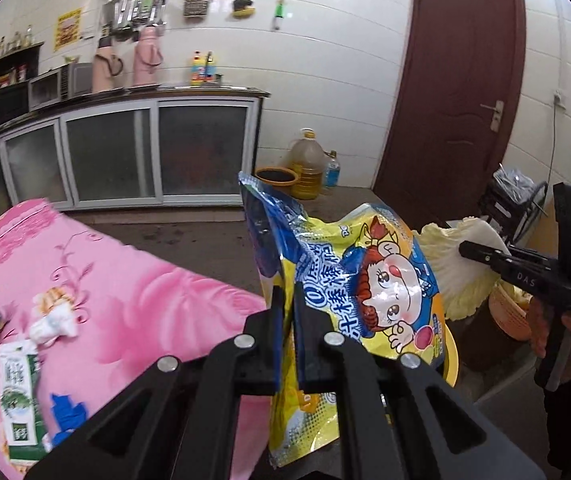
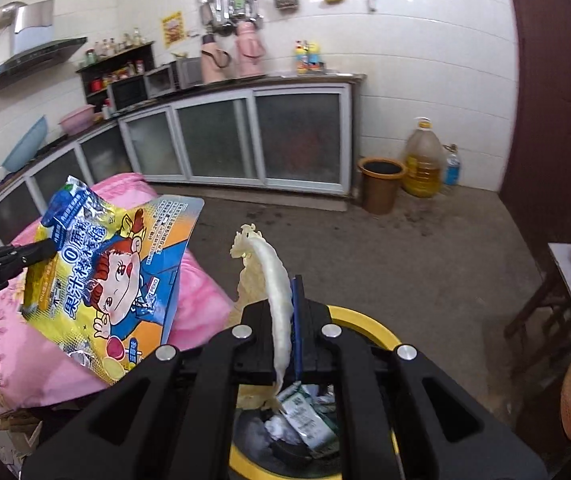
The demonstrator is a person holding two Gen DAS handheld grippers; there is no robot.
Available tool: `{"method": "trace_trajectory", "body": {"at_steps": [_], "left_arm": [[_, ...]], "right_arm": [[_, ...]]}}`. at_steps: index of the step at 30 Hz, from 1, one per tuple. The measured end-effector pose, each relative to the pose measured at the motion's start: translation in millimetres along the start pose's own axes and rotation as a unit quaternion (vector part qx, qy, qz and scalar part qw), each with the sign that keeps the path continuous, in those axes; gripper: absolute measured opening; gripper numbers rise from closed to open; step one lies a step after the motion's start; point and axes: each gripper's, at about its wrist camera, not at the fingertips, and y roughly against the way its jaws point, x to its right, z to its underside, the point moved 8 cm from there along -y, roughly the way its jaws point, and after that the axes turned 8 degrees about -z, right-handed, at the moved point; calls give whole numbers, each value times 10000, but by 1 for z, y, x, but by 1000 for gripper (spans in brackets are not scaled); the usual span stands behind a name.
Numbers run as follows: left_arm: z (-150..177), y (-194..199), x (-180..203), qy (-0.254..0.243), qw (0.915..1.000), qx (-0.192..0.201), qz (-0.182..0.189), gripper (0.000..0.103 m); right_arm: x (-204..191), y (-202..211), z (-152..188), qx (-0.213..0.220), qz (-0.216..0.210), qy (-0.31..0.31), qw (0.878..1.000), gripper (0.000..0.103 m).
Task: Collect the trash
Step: 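Carry the candy bag and cabbage leaf over the bin and open both tools, then move both open tools back over the table items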
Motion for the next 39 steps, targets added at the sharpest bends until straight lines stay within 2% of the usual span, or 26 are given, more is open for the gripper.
{"method": "trace_trajectory", "body": {"at_steps": [5,9,17,23,25,26,27,28,29,30,31,34,39], "left_arm": [[1,-28,43,-285,9995,-87,42,4],[3,-45,69,-508,9985,-168,120,5],[11,-69,97,-851,9960,-210,171,6],[16,-81,108,-863,9956,-282,237,6],[17,-85,110,-887,9955,-266,185,14],[18,-87,110,-854,9957,-283,199,34],[17,-87,107,-784,9966,-242,110,67],[16,-86,103,-706,9974,-152,-2,84],[14,-83,98,-605,9981,-16,-117,96],[12,-82,95,-565,9983,27,-156,96],[12,-81,92,-548,9983,26,-203,96],[12,-81,80,-477,9979,-7,-444,96],[8,-66,50,-11,9987,6,-504,96]], "right_arm": [[35,-10,25,-209,217,-194,9994,5],[47,-24,38,-405,298,-360,9981,5],[58,-45,59,-797,388,-538,9946,5],[62,-48,66,-938,505,-638,9923,6],[68,-47,66,-953,580,-714,9912,7],[70,-47,67,-1007,599,-758,9902,9],[72,-48,67,-1038,618,-798,9895,11],[75,-47,67,-1042,676,-839,9887,25],[76,-45,66,-1010,698,-859,9887,51],[78,-41,64,-884,696,-910,9895,63],[79,-34,63,-750,719,-948,9901,71],[80,-25,60,-696,890,-844,9900,70],[72,-16,53,-519,847,-796,9919,70]]}}
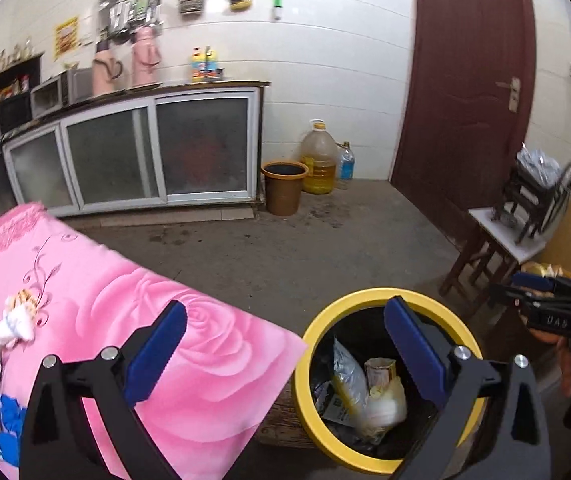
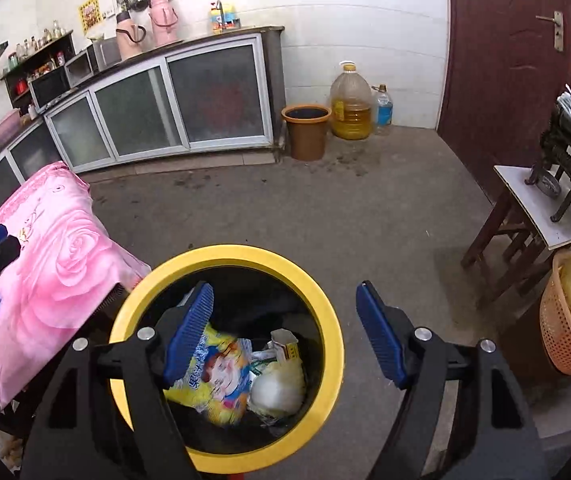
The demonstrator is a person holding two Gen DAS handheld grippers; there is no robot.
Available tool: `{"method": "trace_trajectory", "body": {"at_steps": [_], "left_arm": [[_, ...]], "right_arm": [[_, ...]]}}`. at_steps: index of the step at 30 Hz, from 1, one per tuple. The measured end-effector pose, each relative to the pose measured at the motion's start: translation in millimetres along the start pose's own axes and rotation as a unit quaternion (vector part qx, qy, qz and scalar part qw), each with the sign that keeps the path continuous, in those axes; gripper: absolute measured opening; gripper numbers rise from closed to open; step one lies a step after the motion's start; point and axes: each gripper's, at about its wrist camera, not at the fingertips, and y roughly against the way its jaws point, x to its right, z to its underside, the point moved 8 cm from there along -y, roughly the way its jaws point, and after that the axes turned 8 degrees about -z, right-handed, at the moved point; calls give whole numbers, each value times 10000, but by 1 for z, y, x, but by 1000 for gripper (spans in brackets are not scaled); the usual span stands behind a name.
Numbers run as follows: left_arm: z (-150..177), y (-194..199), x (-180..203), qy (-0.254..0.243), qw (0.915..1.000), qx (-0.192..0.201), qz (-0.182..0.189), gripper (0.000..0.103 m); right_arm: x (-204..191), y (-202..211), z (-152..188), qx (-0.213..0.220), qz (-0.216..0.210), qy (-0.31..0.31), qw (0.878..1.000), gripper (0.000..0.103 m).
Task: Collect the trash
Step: 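Move both open tools back over the table items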
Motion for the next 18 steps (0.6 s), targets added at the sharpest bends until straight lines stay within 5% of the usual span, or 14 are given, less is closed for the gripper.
{"method": "trace_trajectory", "body": {"at_steps": [7,18], "left_arm": [[-3,30,-53,288,9989,138,-351,96],[20,88,-192,604,9857,158,-1567,96]], "right_arm": [[-44,6,-4,82,-329,375,9987,70],[-165,-13,-13,74,-1328,1093,9851,70]]}}
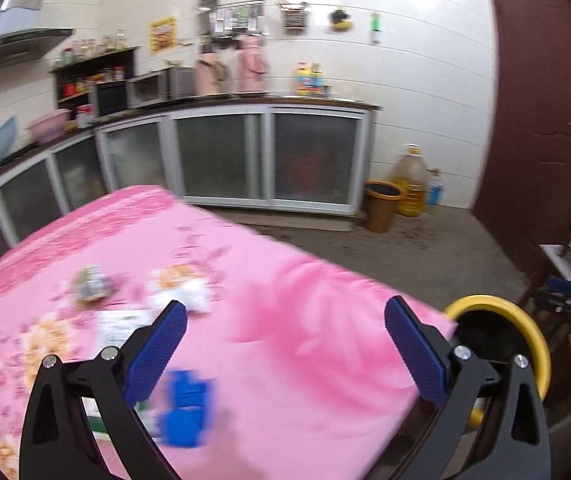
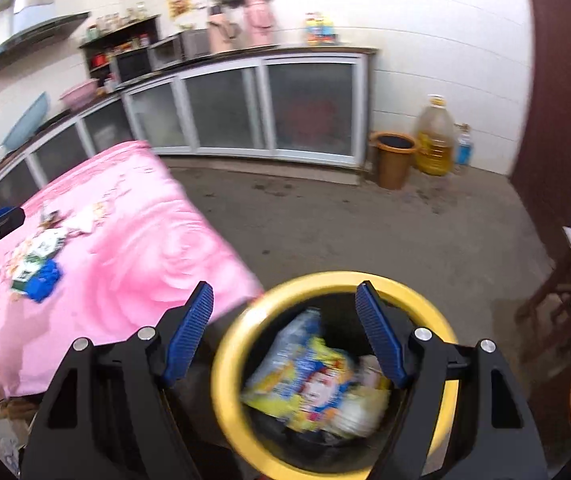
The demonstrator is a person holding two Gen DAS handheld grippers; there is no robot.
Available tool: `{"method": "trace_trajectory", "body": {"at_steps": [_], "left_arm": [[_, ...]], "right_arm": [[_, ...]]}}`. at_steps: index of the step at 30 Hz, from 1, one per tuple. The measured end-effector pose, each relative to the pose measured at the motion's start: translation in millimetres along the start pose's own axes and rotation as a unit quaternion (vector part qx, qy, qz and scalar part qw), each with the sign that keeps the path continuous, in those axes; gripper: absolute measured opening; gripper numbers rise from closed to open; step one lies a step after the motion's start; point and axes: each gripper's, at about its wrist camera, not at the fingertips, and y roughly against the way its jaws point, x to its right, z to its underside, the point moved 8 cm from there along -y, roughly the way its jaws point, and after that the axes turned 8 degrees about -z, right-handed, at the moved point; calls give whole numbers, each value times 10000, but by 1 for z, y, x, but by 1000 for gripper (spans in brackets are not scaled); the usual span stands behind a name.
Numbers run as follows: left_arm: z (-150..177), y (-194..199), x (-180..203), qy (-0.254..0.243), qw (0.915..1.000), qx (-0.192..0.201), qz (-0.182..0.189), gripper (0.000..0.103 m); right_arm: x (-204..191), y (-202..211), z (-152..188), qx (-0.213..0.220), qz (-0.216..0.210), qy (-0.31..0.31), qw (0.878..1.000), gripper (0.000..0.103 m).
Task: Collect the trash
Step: 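Move both open tools back over the table items, then grasp the silver snack wrapper with the left tool while the right tool grasps the white tissue bundle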
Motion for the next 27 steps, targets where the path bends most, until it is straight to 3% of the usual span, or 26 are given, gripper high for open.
{"method": "trace_trajectory", "body": {"at_steps": [6,11,16,27], "left_arm": [[12,2,-96,-74,9961,-82,-870,96],[23,-6,-153,-163,9908,-211,-1325,96],[32,-31,-193,-70,9891,-470,-1391,96],[33,-110,-227,234,9862,-981,-1311,96]], "right_arm": [[-76,-37,-17,-81,-744,571,9956,70],[-137,-70,-26,-214,-1386,966,9854,70],[-187,-113,-32,-500,-1879,1185,9737,70],[-243,-197,-51,-876,-1909,1883,9594,70]]}}
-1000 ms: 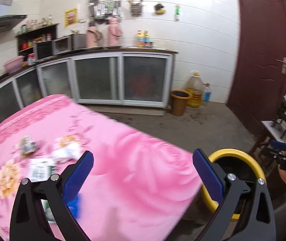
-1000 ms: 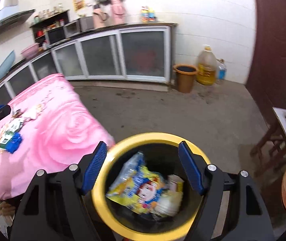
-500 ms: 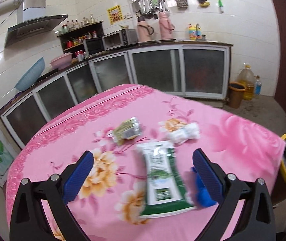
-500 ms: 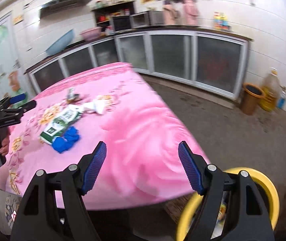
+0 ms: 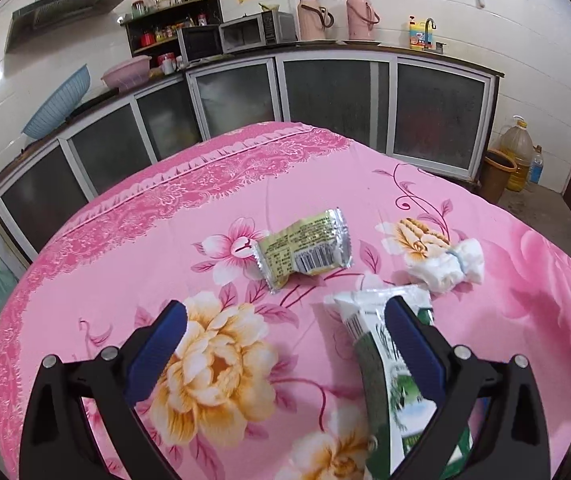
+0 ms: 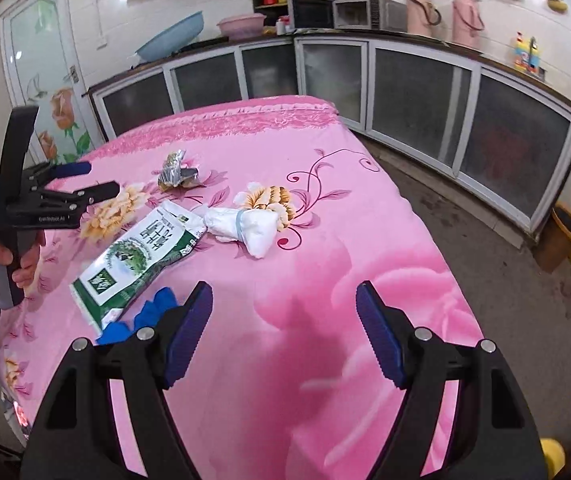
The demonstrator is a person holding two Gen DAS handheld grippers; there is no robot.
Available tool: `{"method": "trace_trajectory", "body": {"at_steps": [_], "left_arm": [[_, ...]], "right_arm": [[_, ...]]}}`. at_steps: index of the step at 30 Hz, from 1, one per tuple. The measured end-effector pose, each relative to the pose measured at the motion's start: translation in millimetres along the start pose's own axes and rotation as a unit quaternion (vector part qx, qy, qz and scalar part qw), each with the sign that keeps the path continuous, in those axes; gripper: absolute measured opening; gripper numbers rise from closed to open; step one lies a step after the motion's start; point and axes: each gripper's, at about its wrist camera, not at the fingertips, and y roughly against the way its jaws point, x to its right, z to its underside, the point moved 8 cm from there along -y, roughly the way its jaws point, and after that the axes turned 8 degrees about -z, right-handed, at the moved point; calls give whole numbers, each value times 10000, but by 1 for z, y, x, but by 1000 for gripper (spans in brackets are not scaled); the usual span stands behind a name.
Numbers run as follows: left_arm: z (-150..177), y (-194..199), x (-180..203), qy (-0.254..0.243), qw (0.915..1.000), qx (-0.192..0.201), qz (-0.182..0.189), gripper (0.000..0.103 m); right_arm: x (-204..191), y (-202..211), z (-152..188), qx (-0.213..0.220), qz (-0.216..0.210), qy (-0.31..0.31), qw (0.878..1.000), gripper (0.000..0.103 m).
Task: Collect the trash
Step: 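Grasp the silver snack wrapper with the left tool while the right tool grasps the white tissue bundle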
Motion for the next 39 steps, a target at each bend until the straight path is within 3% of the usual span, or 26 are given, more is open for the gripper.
{"method": "trace_trajectory", "body": {"at_steps": [5,9,17,22,24,25,26,27,31,33,34,36,39], "left_arm": [[-13,-27,8,31,9999,-89,72,96],[-21,-50,19,-103,9995,-297,-31,96],[-35,-86,12,126,9977,-634,-207,96],[-34,-117,23,53,9946,-1032,-80,96],[-34,-126,26,151,9935,-1124,42,96],[-35,-128,27,194,9936,-1113,85,96],[-36,-130,27,228,9935,-1109,100,88],[-35,-132,28,237,9932,-1135,115,68],[-28,-137,36,128,9917,-1255,241,46],[-29,-131,37,140,9924,-1179,314,22],[-31,-128,35,199,9922,-1175,375,17],[-33,-118,31,310,9916,-1139,523,16],[-34,-99,21,314,9933,-1008,466,16]], "right_arm": [[0,-34,-10,-238,44,201,9995,71],[2,-53,-15,-396,11,225,9990,71],[2,-94,-33,-624,-77,391,9973,72],[0,-120,-40,-856,-349,289,9953,71],[-1,-127,-40,-950,-464,221,9941,66],[-3,-129,-40,-972,-551,183,9936,58],[-6,-129,-41,-995,-635,152,9929,45],[-6,-129,-42,-992,-613,135,9931,45],[-6,-125,-46,-940,-542,52,9941,31],[-6,-120,-48,-921,-613,-62,9938,26],[-6,-115,-49,-869,-608,-87,9943,26],[-5,-107,-51,-780,-560,-89,9953,25],[-5,-92,-52,-669,-594,-154,9959,25]]}}
